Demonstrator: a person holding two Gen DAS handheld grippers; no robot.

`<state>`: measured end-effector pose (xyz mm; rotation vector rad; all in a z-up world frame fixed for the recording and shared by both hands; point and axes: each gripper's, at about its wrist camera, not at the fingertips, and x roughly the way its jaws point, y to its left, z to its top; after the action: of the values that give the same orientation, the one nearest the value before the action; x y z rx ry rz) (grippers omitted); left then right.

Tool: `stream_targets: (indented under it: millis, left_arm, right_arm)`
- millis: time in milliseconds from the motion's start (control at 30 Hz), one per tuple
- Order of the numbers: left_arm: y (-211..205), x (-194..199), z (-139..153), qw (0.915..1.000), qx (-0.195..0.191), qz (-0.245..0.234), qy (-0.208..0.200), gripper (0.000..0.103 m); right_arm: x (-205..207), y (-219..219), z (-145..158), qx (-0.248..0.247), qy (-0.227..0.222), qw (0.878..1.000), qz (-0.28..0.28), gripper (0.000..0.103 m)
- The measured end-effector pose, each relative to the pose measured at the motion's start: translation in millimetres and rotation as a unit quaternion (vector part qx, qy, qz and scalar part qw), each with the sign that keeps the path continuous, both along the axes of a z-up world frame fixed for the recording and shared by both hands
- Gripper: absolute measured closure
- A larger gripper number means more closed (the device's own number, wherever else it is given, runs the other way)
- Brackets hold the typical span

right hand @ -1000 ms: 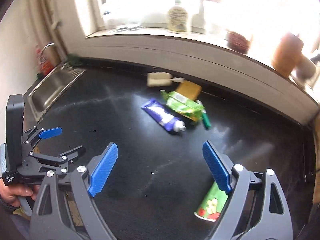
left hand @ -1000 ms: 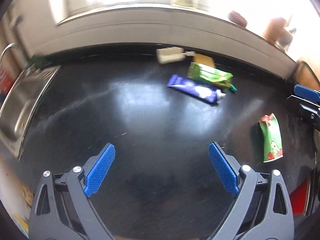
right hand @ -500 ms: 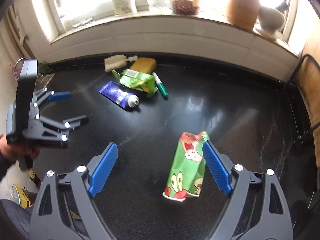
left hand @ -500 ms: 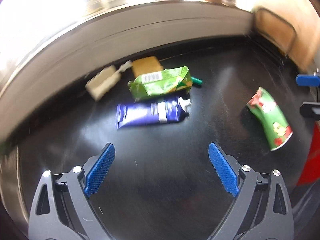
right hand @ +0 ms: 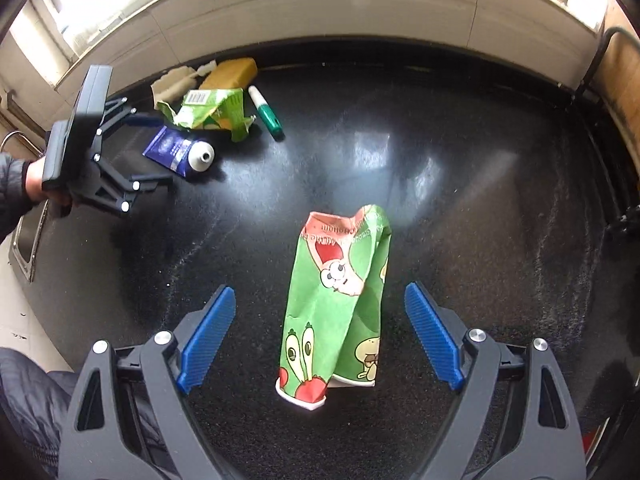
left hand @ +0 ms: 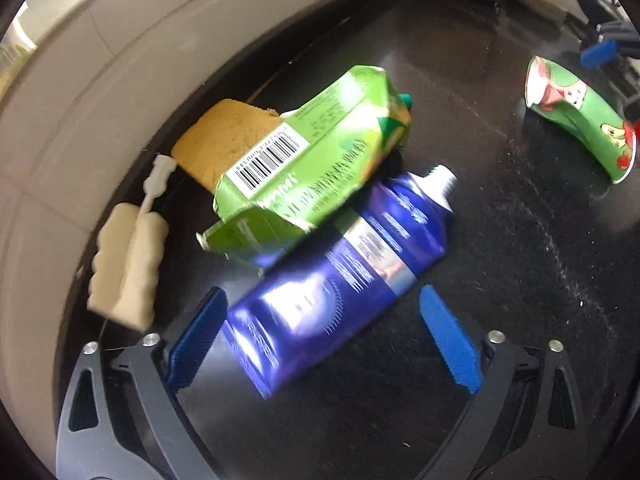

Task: Collect trash
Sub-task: 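Grasp the blue toothpaste tube with the left tool while the right tool grasps the green snack bag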

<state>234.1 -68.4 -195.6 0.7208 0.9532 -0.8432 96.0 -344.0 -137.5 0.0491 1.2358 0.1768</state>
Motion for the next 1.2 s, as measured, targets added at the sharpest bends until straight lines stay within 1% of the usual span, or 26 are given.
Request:
stream_targets:
  millis: [133,200,233,367,433,500,533,667,733,767,800,833,867,900,933,1067,1133,1200]
  left_arm:
    - [-0.5,12.9,-3.0,0.9991,-0.020,-0.020,0.031,0.007]
    - [2.1,10.2,-4.8,0.9978,-0.029,-0.015,0.058,0.007]
    - [3.8,2.1,-5.5,0.9973,-0.034,-0.011,0.064,0.007]
    - [-1.4,-47.0,-8.0,0.9969,-0.038,-0.033,0.060,0.006]
    - [-10.2,-64.8,-8.3,0.9973,-0.040,-0.018,0.059,0.006]
    - [-19.9,-74.9,-7.7,0.9977,-0.042,0.010,0.053,0.007]
    - [-27.0,-74.6,-7.8,0.9974,-0.043,0.030,0.049,0.007]
    - [-54.3,-56.0,-9.9,0.9956,-0.053,0.063,0.045,0.006]
    - [-62.3,-52.0,-9.1,0.9951,-0.055,0.069,0.045,0.006]
    - [-64.3,-51.2,-8.7,0.9950,-0.056,0.070,0.044,0.007]
    - [-66.2,-49.8,-9.2,0.9949,-0.056,0.072,0.043,0.007]
    - [-65.5,-53.0,-7.4,0.9947,-0.056,0.074,0.043,0.011]
    - [-65.9,-54.9,-5.7,0.9947,-0.059,0.073,0.041,0.021]
    - [-63.9,-59.0,-3.7,0.9948,-0.062,0.073,0.035,0.028]
    - [-65.2,-63.5,-0.3,0.9946,-0.066,0.074,0.029,0.049]
    - [-65.4,-73.2,2.8,0.9938,-0.049,0.096,0.029,0.051]
    - [-64.3,-74.1,5.2,0.9901,-0.050,0.127,0.034,0.051]
    - [-62.6,-76.1,13.6,0.9854,-0.061,0.155,0.035,0.051]
  right_arm:
    - [7.9,-2.7,-10.8,0.002,0.018,1.000,-0.003,0.019]
    - [9.5,-3.6,-14.0,0.001,0.022,1.000,0.000,0.019]
    - [10.4,-3.3,-16.4,0.001,0.026,1.000,0.002,0.019]
    - [12.2,-2.9,-22.2,-0.001,0.033,0.999,0.004,0.019]
    - [12.2,-3.0,-24.9,-0.004,0.033,0.999,0.004,0.019]
    - [12.8,-1.8,-29.7,-0.008,0.036,0.999,0.003,0.019]
    - [12.7,-1.0,-31.3,-0.006,0.035,0.999,0.003,0.019]
    - [12.8,2.4,-37.9,-0.010,0.032,0.999,0.004,0.020]
    - [13.9,3.5,-44.2,-0.014,0.036,0.999,0.000,0.027]
    - [14.8,3.7,-47.9,-0.017,0.039,0.999,-0.002,0.036]
    - [15.0,3.8,-51.1,-0.015,0.044,0.999,-0.002,0.043]
    - [14.1,3.5,-51.7,-0.010,0.041,0.999,-0.003,0.043]
    - [13.2,2.9,-51.9,-0.008,0.041,0.999,-0.003,0.044]
    - [12.3,3.0,-51.9,-0.003,0.041,0.999,0.001,0.046]
    - [12.1,2.4,-52.0,0.000,0.041,0.999,0.003,0.046]
    - [10.8,-2.6,-50.2,0.013,0.042,0.999,0.000,0.050]
    - [7.9,-5.5,-45.6,0.010,0.036,0.999,0.002,0.051]
    - [4.6,-5.0,-36.9,0.008,0.025,1.000,0.007,0.051]
